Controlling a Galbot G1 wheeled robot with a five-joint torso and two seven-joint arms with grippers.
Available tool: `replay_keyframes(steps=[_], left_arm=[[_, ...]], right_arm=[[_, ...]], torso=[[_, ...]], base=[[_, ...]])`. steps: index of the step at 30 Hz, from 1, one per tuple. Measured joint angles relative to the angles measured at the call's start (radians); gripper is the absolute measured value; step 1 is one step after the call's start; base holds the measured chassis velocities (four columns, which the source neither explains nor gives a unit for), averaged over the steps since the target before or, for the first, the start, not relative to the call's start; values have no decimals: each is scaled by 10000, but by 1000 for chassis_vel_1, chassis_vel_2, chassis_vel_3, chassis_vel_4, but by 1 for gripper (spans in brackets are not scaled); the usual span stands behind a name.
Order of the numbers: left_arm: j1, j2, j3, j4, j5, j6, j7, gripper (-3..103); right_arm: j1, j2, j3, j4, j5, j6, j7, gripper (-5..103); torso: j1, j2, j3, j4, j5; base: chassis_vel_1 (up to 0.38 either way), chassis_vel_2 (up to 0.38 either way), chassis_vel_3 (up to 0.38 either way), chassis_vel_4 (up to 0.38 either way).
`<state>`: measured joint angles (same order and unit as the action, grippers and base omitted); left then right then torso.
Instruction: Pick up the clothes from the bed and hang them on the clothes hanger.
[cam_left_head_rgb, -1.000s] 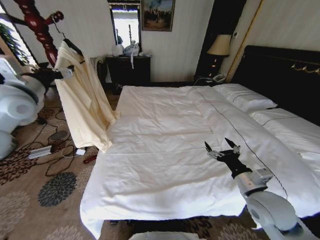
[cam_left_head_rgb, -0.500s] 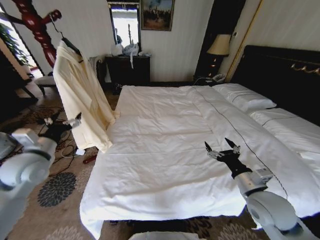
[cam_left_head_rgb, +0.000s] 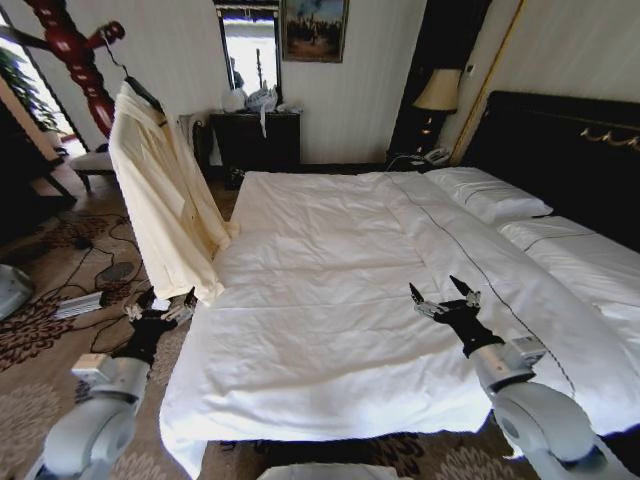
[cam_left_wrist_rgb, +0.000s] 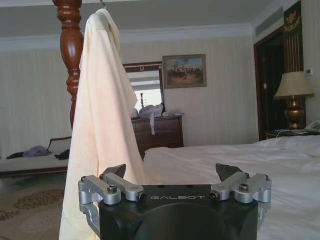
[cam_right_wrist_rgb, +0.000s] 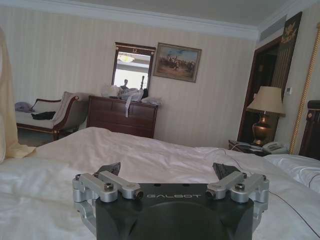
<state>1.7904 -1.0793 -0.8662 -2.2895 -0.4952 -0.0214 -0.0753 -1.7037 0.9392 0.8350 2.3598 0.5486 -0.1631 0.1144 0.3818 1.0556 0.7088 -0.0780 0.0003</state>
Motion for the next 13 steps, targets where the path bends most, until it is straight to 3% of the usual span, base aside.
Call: replay_keyframes(steps=[7,13], left_arm=[[981,-1017,83,99,730,-971,358,100],[1293,-1406,116,101,673,-1161,536,100]], right_arm=[[0,0,0,0,0,0,0,100],[0,1,0,0,0,0,0,100]], torso=[[0,0,0,2,-1],[1,0,0,1,-1]], base=[[0,0,0,0],[0,0,0,0]])
